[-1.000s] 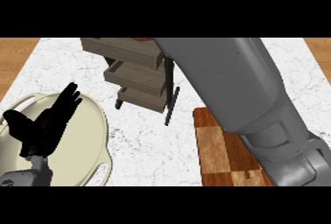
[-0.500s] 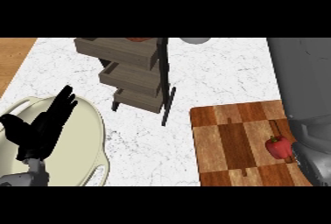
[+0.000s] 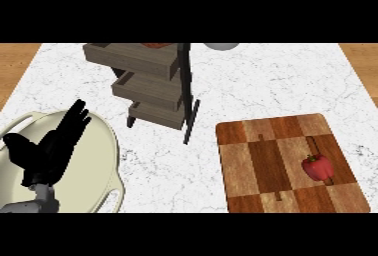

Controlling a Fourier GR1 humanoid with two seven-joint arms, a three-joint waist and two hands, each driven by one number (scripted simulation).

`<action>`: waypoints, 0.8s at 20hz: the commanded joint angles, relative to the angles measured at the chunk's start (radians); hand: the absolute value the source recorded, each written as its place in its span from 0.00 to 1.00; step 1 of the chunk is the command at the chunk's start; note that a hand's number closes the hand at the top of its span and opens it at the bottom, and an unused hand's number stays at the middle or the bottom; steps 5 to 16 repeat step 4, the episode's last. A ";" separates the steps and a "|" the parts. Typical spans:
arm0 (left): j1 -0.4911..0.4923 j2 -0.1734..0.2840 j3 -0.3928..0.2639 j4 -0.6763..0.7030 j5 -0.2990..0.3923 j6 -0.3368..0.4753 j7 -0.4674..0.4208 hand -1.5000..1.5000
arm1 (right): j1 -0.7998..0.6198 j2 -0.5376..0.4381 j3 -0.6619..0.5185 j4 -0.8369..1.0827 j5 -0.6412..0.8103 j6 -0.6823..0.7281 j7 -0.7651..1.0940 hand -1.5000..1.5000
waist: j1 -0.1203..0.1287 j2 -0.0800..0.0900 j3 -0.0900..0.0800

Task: Pick the sweet potato from the cutting board and place it in the tiered basket

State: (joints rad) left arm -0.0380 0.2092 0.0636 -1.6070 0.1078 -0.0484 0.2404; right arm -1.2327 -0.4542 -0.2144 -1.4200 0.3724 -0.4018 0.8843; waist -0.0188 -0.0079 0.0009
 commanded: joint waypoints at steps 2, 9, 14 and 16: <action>-0.004 0.034 0.045 0.007 0.022 -0.030 -0.016 0.50 | 0.108 -0.140 -0.097 -0.112 -0.119 0.150 -0.003 0.00 | 0.009 0.004 -0.001; -0.001 0.003 0.021 0.063 -0.010 -0.023 -0.076 0.50 | 0.196 -0.170 -0.159 -0.177 -0.190 0.188 -0.028 0.00 | 0.000 0.005 0.000; -0.001 0.003 0.021 0.063 -0.010 -0.023 -0.076 0.50 | 0.196 -0.170 -0.159 -0.177 -0.190 0.188 -0.028 0.00 | 0.000 0.005 0.000; -0.001 0.003 0.021 0.063 -0.010 -0.023 -0.076 0.50 | 0.196 -0.170 -0.159 -0.177 -0.190 0.188 -0.028 0.00 | 0.000 0.005 0.000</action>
